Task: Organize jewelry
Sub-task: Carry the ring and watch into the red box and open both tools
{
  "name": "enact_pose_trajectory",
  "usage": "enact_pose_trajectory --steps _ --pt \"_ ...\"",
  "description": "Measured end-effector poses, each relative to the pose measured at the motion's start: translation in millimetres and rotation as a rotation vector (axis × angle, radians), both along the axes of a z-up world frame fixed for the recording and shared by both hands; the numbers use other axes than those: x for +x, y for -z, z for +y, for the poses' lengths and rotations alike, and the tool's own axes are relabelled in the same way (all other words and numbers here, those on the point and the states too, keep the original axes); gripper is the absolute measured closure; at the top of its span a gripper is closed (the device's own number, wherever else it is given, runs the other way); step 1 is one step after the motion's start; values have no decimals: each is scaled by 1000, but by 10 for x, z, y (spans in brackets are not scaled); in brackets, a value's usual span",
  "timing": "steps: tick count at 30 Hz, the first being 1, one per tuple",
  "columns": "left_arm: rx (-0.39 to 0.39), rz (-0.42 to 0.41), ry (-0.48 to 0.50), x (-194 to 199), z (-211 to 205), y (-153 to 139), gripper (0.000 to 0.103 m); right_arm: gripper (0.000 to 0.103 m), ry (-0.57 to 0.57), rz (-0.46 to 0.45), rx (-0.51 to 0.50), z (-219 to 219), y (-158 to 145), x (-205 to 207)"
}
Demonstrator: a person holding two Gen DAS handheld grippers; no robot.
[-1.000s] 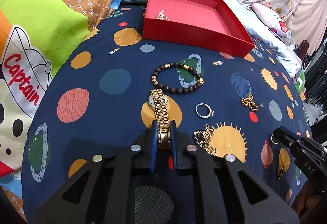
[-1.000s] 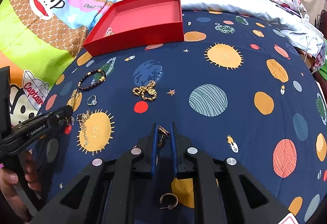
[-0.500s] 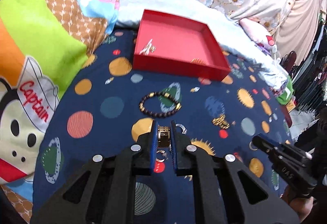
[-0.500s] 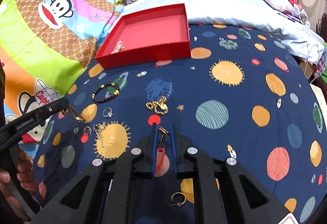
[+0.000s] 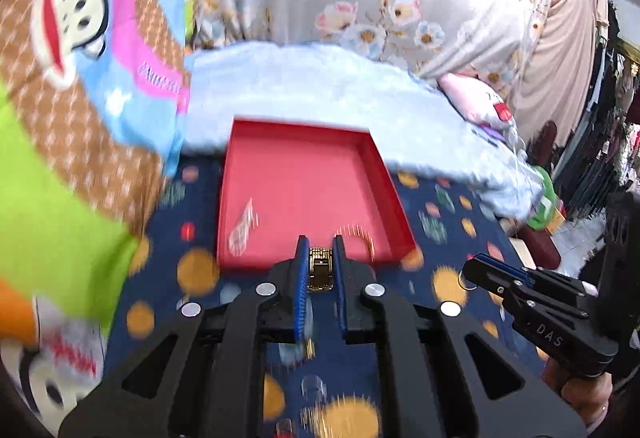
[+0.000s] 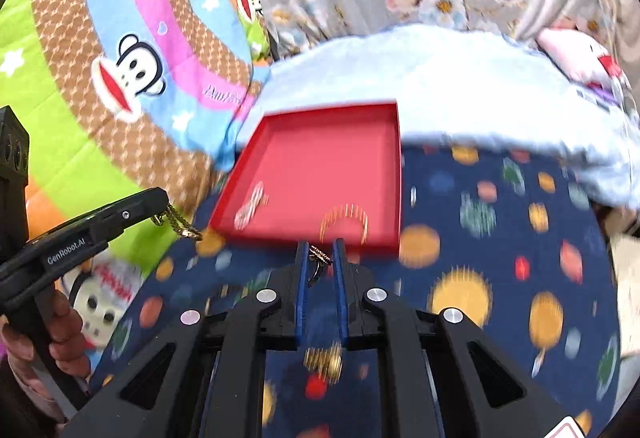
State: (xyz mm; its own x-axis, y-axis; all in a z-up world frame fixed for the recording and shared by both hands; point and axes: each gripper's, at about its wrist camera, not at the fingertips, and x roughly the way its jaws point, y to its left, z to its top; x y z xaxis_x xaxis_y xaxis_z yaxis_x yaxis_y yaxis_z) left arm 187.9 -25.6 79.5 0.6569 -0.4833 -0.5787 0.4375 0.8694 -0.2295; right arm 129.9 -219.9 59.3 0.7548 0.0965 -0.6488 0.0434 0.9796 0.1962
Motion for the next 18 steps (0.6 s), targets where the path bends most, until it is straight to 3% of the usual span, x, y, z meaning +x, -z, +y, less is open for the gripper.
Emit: enact_pose_trajectory --steps 6,11,18 --pt "-13 -30 -10 855 -313 -80 92 92 -26 13 13 -121 -32 989" --pt "9 14 -38 1508 -501 114 92 92 -37 55 25 -183 198 1693" --pt "72 81 -66 1989 -635 483 92 91 -52 124 13 -198 565 2143"
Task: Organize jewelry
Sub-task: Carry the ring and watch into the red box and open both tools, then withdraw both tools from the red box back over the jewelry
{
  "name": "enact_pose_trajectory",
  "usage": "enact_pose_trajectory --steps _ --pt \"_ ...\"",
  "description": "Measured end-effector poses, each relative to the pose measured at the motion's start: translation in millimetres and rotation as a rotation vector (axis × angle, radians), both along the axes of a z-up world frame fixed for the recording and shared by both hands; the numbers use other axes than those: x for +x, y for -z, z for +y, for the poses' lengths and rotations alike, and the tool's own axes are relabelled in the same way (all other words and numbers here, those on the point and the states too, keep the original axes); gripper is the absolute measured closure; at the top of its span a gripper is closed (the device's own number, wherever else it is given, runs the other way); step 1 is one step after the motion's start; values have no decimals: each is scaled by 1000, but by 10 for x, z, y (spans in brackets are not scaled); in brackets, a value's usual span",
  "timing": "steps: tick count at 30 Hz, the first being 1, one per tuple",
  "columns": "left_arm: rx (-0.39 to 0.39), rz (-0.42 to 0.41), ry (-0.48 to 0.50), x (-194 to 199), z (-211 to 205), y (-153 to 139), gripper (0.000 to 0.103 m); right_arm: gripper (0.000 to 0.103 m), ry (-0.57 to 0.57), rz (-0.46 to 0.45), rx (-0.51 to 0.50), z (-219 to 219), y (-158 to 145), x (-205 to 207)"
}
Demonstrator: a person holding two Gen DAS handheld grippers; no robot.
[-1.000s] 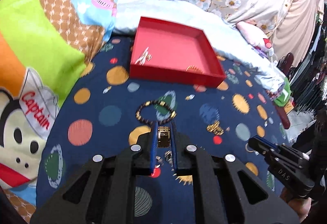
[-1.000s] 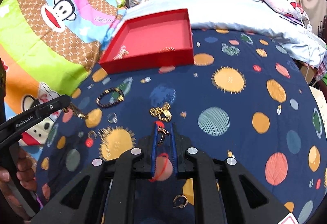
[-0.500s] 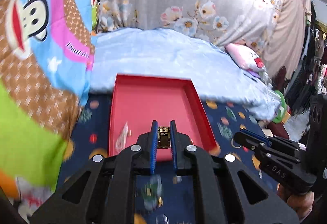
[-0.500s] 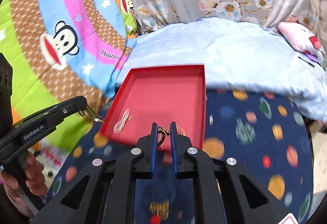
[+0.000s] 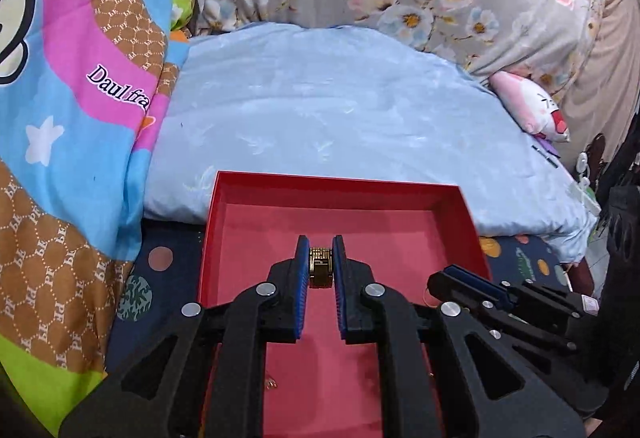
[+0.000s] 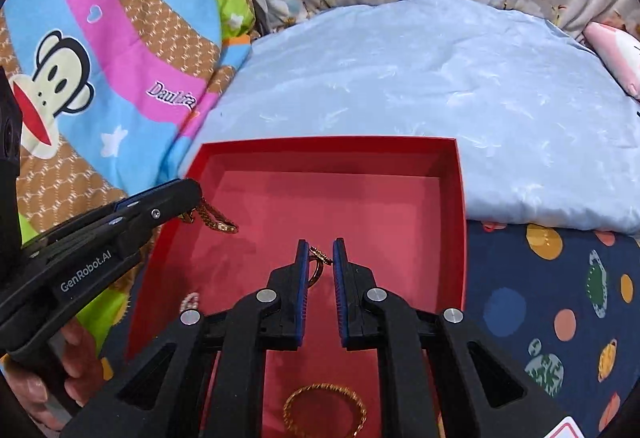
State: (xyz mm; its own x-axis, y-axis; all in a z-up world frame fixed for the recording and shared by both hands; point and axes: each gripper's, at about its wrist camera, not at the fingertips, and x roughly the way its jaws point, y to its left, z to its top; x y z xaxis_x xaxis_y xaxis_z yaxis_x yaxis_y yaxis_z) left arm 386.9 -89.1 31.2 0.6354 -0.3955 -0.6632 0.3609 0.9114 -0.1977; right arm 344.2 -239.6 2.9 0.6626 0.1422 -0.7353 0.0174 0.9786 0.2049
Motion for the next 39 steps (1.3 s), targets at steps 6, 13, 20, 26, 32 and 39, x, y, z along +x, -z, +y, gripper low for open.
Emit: enact_pose_trajectory --steps 6,13,20,26,32,39 --pt "18 -38 -42 59 -5 1 75 67 27 -20 -5 -62 26 27" --pt "36 -104 -74 -268 177 -305 46 58 53 -71 31 -223 -252 -339" --pt "73 -92 -62 -1004 479 -373 35 55 59 -81 29 -194 -444 -1245" --pt "125 -83 -49 -1669 706 -231 32 55 78 -85 -42 -26 -434 -2088" --pt "145 -42 -41 -2221 865 -11 32 55 97 -48 -26 93 -270 -2683" --pt "145 41 -23 -2654 965 313 32 55 91 22 -24 284 83 -3066"
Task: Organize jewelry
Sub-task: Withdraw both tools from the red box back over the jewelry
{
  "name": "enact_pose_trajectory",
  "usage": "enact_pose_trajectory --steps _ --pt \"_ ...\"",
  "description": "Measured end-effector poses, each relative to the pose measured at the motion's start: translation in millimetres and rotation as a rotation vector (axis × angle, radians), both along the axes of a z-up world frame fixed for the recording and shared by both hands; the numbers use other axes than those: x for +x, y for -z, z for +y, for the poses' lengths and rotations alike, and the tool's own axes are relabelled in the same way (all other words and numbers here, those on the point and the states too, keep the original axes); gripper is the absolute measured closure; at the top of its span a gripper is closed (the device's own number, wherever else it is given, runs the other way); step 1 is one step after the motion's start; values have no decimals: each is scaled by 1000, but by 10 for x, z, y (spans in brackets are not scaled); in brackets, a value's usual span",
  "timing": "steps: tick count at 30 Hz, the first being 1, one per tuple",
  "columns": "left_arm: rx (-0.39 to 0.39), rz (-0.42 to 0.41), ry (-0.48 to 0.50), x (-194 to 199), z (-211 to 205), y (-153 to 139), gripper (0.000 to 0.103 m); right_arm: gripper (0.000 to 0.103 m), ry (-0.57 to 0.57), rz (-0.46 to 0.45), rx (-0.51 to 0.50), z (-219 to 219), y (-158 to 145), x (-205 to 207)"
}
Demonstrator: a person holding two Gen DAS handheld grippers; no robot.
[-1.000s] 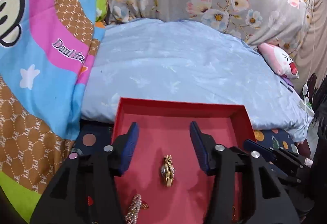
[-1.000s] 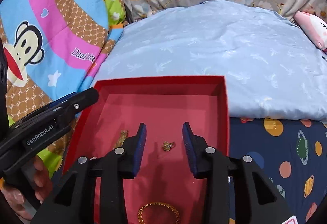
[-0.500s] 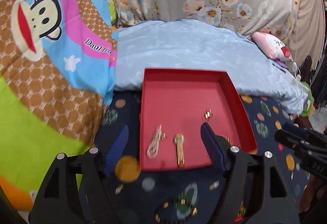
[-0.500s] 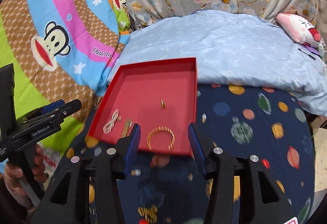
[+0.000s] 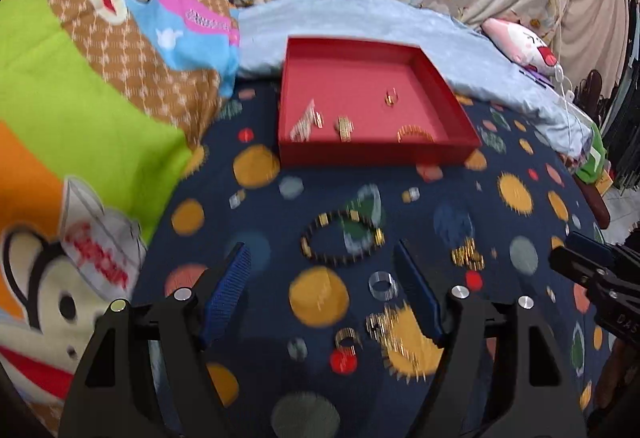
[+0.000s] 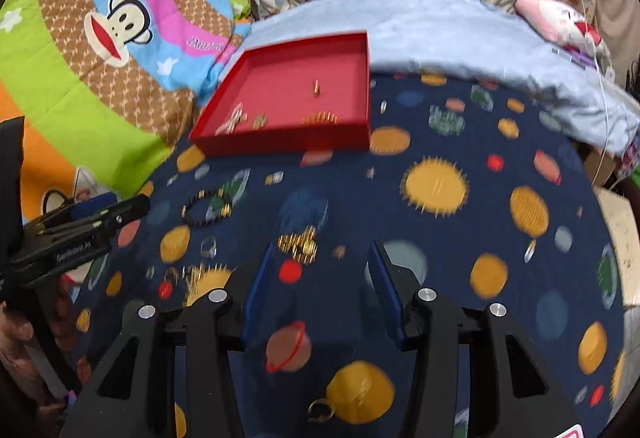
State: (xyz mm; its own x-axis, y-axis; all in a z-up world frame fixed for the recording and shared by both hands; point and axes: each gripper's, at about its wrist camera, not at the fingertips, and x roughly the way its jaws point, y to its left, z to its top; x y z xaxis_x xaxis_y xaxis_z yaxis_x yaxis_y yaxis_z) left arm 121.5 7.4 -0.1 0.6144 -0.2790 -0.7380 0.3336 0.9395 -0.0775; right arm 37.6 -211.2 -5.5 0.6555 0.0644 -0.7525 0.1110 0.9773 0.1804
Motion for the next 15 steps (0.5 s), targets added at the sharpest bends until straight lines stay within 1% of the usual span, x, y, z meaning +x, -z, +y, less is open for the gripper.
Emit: enact_pose_trajectory --steps 2,5,10,15 --pt "-7 12 4 -92 23 78 32 55 3 15 13 34 95 -16" --pt "-3 30 -15 -197 62 186 32 56 13 25 14 73 176 -26" --pt "21 40 -16 -319 123 293 32 56 20 36 37 114 234 -105" --pt "41 55 -2 -413 127 387 32 56 10 56 34 171 313 -148"
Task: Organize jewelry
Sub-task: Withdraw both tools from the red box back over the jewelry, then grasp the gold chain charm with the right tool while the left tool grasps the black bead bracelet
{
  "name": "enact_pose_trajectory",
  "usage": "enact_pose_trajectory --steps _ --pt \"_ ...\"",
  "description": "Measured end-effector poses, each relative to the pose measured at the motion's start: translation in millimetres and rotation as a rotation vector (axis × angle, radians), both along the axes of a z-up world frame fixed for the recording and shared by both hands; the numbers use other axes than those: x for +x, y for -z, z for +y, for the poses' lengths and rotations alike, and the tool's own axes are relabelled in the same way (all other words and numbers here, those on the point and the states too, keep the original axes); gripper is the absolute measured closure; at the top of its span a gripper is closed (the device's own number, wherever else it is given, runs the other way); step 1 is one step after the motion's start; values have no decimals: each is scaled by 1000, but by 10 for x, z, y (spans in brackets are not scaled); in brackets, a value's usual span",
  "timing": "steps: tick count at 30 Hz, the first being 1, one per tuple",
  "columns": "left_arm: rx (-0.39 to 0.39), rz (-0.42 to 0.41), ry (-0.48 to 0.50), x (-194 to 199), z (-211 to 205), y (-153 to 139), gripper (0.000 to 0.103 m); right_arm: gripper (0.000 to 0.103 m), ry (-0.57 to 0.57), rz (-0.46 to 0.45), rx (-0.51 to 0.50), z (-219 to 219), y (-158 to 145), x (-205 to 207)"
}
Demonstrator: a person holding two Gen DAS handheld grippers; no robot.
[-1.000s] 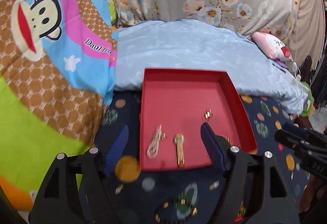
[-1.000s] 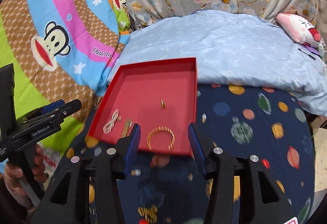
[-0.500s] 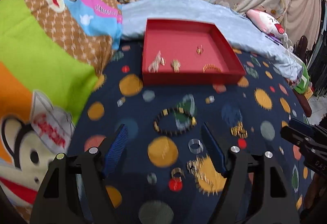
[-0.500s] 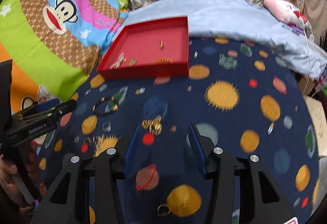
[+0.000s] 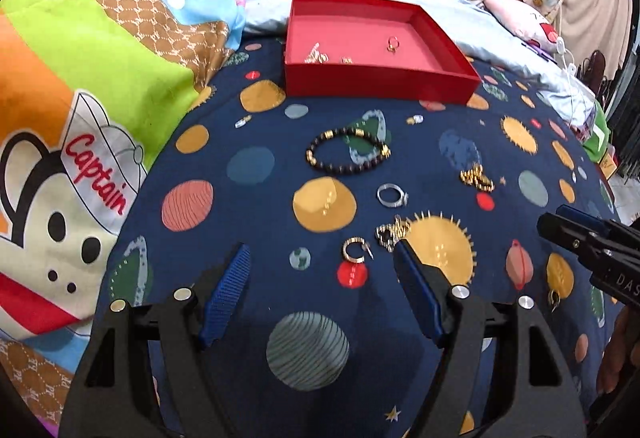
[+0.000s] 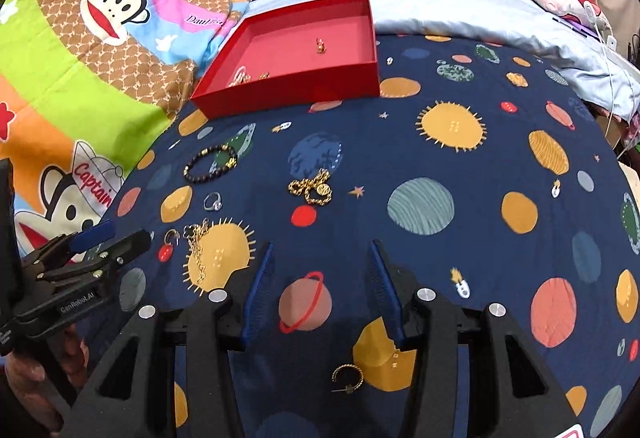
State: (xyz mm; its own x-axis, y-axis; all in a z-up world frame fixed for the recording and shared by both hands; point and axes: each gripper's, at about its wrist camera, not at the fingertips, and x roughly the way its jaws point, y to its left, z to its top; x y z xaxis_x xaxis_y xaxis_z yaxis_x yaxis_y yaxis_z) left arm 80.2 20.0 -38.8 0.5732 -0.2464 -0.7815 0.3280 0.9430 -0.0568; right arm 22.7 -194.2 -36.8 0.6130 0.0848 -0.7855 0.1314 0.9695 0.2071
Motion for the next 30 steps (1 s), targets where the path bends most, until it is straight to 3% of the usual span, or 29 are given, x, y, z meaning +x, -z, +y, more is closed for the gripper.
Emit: enact_pose_trajectory --steps 10,23,27,30 --pt "-7 22 -5 30 -35 56 32 72 -21 1 9 -3 106 391" --pt "-8 35 -17 139 -10 97 32 74 -46 37 -47 75 303 779" --pt "-13 35 -21 170 -11 88 32 94 -57 37 -62 111 306 801" --pt "-15 34 -22 188 -15 83 32 96 -64 37 -66 138 305 786"
